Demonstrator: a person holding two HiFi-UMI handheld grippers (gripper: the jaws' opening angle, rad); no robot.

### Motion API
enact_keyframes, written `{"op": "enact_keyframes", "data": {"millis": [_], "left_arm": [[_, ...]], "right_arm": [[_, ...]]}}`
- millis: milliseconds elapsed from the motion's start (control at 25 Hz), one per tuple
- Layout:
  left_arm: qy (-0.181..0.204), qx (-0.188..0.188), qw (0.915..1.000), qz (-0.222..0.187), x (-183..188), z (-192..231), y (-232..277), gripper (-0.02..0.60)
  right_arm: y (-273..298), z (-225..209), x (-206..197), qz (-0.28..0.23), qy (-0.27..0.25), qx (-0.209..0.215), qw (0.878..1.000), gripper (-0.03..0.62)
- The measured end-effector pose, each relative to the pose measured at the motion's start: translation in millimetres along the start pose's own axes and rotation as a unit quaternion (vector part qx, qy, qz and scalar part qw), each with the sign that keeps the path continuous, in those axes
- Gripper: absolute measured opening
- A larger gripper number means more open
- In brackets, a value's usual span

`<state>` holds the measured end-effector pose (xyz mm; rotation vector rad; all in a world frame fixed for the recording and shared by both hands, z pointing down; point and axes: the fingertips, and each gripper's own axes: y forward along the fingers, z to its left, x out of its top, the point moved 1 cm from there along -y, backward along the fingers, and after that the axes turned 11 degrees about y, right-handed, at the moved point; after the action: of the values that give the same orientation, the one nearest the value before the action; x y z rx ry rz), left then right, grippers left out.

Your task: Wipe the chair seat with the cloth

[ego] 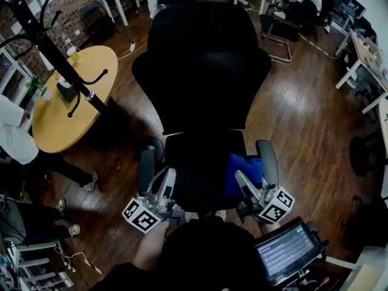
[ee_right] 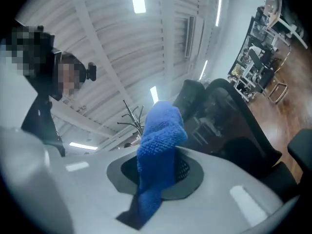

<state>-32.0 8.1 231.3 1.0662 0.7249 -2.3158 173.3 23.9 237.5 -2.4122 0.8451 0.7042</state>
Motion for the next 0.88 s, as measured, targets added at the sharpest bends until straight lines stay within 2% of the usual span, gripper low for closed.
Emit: {"op": "enact_keyframes", "data": {"millis": [200,440,680,880], "left_arm": [[0.009,-0.013,0.9999,-0.005,1,-22,-4,-0.008],[0.020,-0.009,0.9997,-0.014,-3,-40,-2,-0.008],[0.038,0.019,0.9990,-0.014,-9,-50,-27,-0.008],[0.036,-0.023,0.9990,-0.014,-7,-72,-42,-0.008]], "right_arm": [[-16,7,12,-0.030,0.004,0.022,0.999,0.055],[-23,13,20,-0.034,0.005,0.034,0.999,0.057],[-28,13,3,-0.016,0.018,0.035,0.999,0.057],[-46,48,-3,-0.042,-0.003,0.043,0.998,0.057]]}}
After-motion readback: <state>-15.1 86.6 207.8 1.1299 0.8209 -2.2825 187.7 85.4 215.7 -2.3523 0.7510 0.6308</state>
